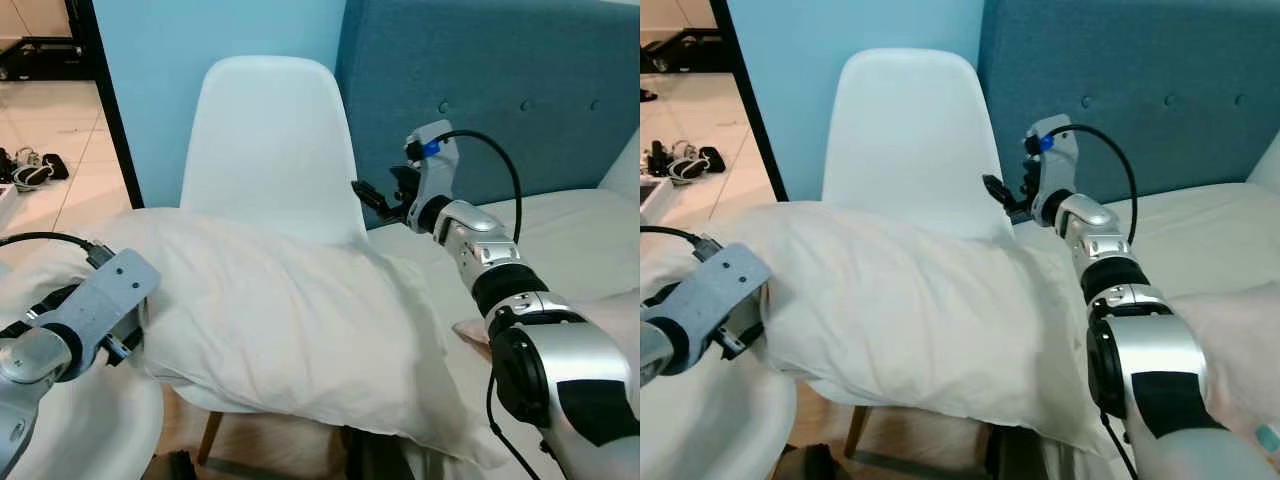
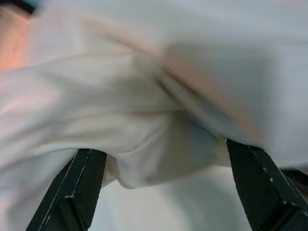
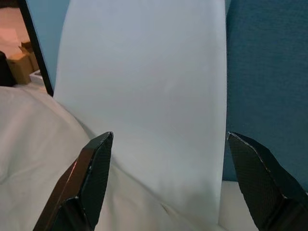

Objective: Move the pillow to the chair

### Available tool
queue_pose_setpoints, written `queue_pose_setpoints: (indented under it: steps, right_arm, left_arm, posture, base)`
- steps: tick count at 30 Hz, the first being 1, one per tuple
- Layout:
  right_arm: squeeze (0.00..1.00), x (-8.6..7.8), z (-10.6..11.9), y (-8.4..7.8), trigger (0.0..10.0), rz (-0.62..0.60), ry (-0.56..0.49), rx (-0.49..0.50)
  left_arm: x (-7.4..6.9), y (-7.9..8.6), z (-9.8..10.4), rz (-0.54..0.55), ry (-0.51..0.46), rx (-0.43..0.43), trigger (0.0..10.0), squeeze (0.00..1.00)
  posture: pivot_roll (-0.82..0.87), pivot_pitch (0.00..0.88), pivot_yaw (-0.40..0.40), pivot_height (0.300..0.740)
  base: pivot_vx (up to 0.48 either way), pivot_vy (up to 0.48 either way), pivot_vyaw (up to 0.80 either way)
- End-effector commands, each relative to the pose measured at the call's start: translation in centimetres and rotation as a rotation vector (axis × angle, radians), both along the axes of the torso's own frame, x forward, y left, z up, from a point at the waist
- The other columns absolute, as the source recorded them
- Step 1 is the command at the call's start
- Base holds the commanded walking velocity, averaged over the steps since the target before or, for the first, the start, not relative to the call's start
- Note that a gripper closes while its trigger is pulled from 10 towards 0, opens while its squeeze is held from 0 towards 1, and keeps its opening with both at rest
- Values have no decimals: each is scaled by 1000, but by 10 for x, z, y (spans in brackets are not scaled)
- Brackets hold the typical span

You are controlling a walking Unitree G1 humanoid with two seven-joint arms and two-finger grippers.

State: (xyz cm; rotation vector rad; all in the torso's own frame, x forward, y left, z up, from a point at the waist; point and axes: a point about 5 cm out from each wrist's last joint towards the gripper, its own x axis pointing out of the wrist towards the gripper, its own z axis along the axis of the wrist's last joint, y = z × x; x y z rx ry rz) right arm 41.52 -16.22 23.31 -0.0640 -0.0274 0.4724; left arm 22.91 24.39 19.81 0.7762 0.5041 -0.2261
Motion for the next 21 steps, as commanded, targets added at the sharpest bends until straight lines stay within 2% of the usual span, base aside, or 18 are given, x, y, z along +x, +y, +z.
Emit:
queue_pose_setpoints:
  steps: [1, 2, 3, 5, 13, 15, 17, 18, 20, 21]
  right_arm:
    - [0, 1, 3, -6, 10000, -46, -3, 36]
    - [0, 1, 4, -7, 10000, -55, -6, 40]
    - [0, 1, 4, -7, 10000, -55, -6, 40]
    - [0, 1, 5, -7, 10000, -66, -8, 45]
    - [0, 1, 3, -10, 10000, -87, -5, 59]
    - [0, 1, 3, -10, 10000, -90, -7, 62]
    - [0, 1, 4, -11, 10000, -100, -14, 74]
    - [0, 1, 4, -11, 10000, -100, -14, 74]
    - [0, 1, 4, -7, 10000, -93, -23, 84]
    - [0, 1, 4, -7, 10000, -93, -23, 84]
  left_arm:
    - [-16, -17, 10, -200, 91, -34, 10000, 0]
    - [-26, -23, 12, -300, 141, -41, 10000, 0]
    - [-26, -23, 12, -300, 141, -41, 10000, 0]
    - [-40, -31, 12, -411, 211, -30, 10000, 0]
    - [-53, -23, 1, -395, 359, 10, 10000, 0]
    - [-50, -22, 2, -390, 336, 5, 10000, 0]
    - [-33, -20, 9, -382, 186, 4, 10000, 0]
    - [-33, -20, 9, -382, 186, 4, 10000, 0]
    - [-8, -23, 22, -356, -57, -11, 10000, 0]
    - [-8, -23, 22, -356, -57, -11, 10000, 0]
  posture:
    - [42, 0, -120, 470]
    - [42, 0, -118, 475]
    - [42, 0, -118, 475]
    - [38, 0, -111, 485]
    - [39, 0, -109, 510]
    - [39, 0, -109, 515]
    - [39, 0, -107, 525]
    - [39, 0, -107, 525]
    - [35, 0, -107, 535]
    - [35, 0, -107, 535]
  base:
    - [0, 0, 0]
    - [0, 0, 0]
    - [0, 0, 0]
    - [0, 0, 0]
    - [0, 0, 0]
    - [0, 0, 0]
    - [0, 0, 0]
    - [0, 0, 0]
    - [0, 0, 0]
    - [0, 0, 0]
